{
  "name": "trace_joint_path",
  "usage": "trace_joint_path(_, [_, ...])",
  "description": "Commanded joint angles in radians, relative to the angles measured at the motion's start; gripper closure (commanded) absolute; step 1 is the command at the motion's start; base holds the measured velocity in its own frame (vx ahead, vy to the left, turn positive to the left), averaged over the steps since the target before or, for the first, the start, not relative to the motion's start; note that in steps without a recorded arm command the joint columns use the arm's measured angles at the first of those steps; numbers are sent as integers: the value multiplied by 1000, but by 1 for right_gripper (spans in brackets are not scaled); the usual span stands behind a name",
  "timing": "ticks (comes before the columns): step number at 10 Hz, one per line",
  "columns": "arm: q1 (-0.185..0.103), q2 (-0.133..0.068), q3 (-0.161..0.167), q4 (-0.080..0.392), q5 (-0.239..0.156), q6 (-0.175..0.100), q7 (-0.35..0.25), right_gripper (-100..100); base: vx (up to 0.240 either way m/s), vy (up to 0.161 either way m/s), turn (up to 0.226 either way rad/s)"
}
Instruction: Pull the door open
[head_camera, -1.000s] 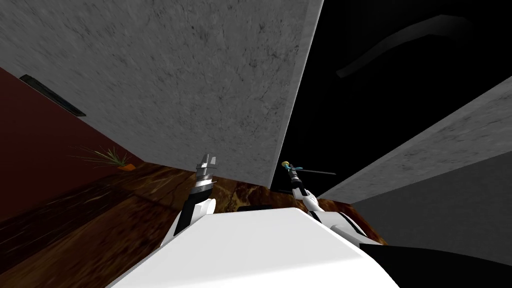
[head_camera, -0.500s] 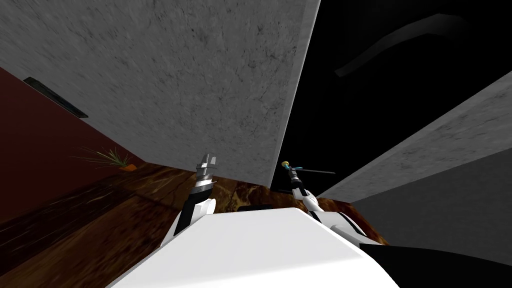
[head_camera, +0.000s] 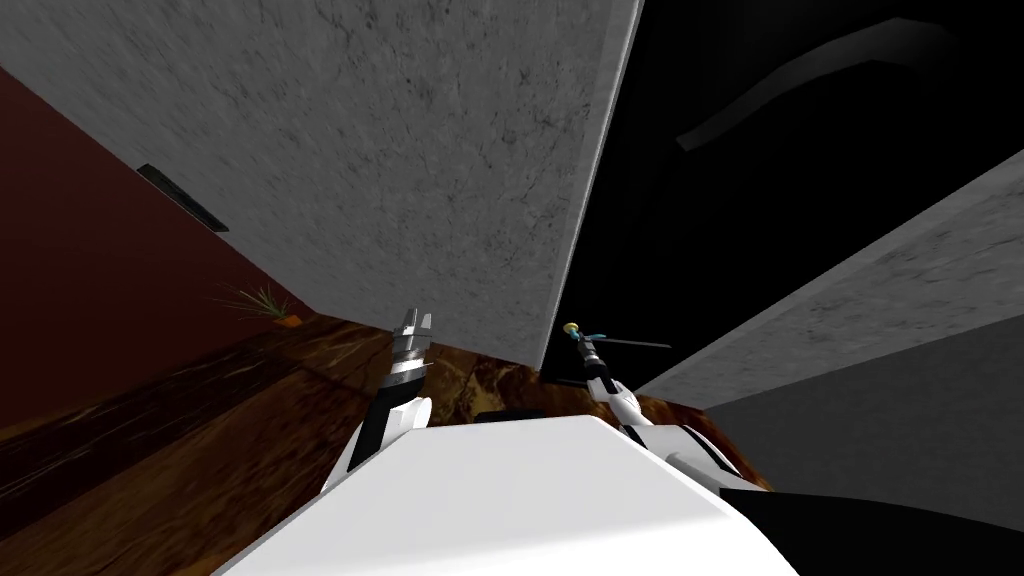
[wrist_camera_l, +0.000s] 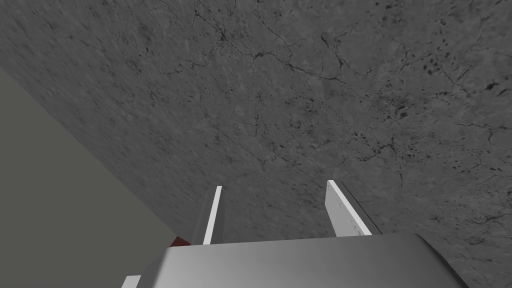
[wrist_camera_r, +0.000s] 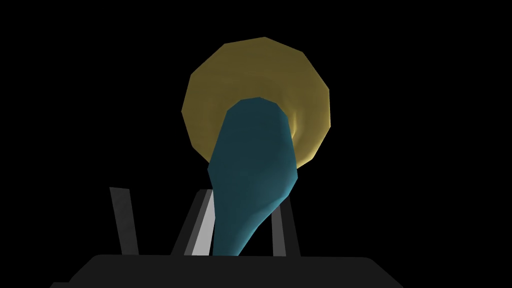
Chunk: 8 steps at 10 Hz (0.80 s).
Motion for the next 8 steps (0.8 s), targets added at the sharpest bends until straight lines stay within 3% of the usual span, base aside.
trace_joint_path(1, [10, -10, 19, -4, 10, -12, -22, 100, -214, -112, 161])
trace_joint_path(5, [31, -44, 68, -10, 36, -44, -84, 100, -231, -87, 162])
trace_joint_path(6, [34, -49, 75, -11, 40, -49, -93, 100, -209, -82, 115])
trace_joint_path(7, [32, -42, 72, -9, 37, -43, -86, 100, -85, -26, 32])
trace_joint_path(8, [47, -54, 95, -13, 49, -64, -113, 100, -169, -61, 102])
